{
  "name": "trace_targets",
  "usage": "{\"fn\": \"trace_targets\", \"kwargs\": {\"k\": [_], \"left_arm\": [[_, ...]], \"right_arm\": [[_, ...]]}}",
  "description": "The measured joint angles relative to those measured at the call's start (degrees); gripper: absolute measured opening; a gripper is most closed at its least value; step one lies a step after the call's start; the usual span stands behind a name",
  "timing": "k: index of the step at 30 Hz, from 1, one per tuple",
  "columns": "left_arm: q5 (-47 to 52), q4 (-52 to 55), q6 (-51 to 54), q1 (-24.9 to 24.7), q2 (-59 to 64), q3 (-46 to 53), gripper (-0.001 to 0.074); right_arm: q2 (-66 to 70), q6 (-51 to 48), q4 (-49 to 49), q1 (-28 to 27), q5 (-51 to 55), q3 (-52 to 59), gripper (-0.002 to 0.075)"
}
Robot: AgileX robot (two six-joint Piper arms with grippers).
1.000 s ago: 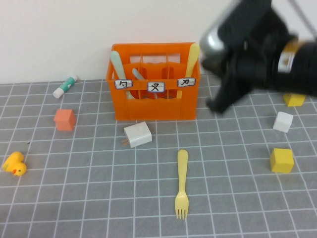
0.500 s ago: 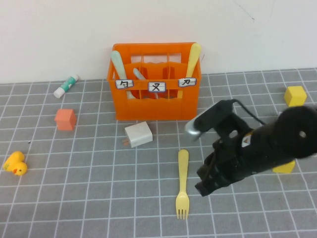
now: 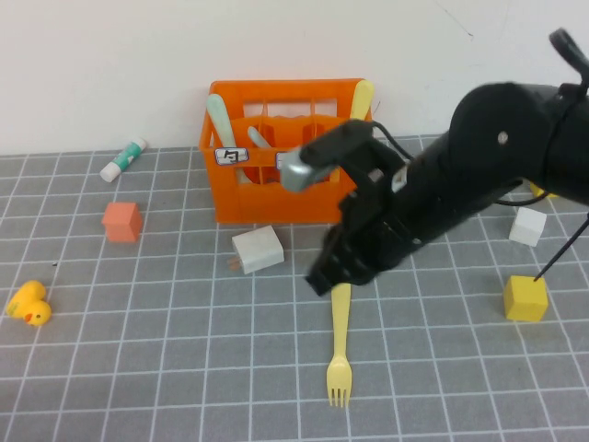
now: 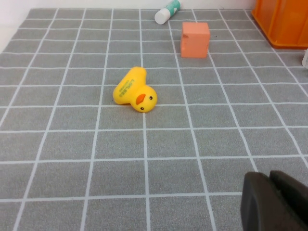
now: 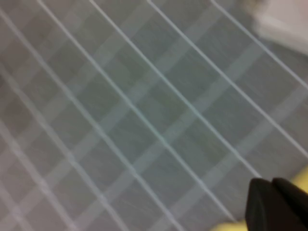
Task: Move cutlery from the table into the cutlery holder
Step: Pick up the fork
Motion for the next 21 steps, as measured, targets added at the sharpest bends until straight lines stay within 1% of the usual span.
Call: {"fn": "trace_targets", "kwargs": {"k": [2, 4, 11, 14, 16, 18, 21], "left_arm": [[0.0, 0.0, 0.0, 0.0, 0.0, 0.0, -0.0001], [0.0, 0.0, 0.0, 0.0, 0.0, 0.0, -0.0001], [0.0, 0.0, 0.0, 0.0, 0.0, 0.0, -0.0001], [0.0, 0.0, 0.0, 0.0, 0.0, 0.0, -0.0001], [0.0, 0.0, 0.0, 0.0, 0.0, 0.0, -0.0001], [0.0, 0.0, 0.0, 0.0, 0.0, 0.0, -0.0001], [0.0, 0.0, 0.0, 0.0, 0.0, 0.0, -0.0001]], "right_arm": [[0.0, -2.8, 5.8, 0.0, -0.2, -0.7, -0.0001], [0.1, -7.6, 12.5, 0.0, -0.2, -0.9, -0.0001], [0.4, -33.9, 38.9, 0.1, -1.1, -0.8, -0.0001], [2.1, -41.3, 46.9, 0.1, -3.6, -0.8, -0.0001], [4.1, -43.4, 48.5, 0.1, -4.6, -1.0, -0.0002], [5.8, -42.4, 46.5, 0.1, -5.2, -1.2, -0.0002], [7.9, -35.6, 36.9, 0.1, -5.4, -1.2, -0.0002]]}}
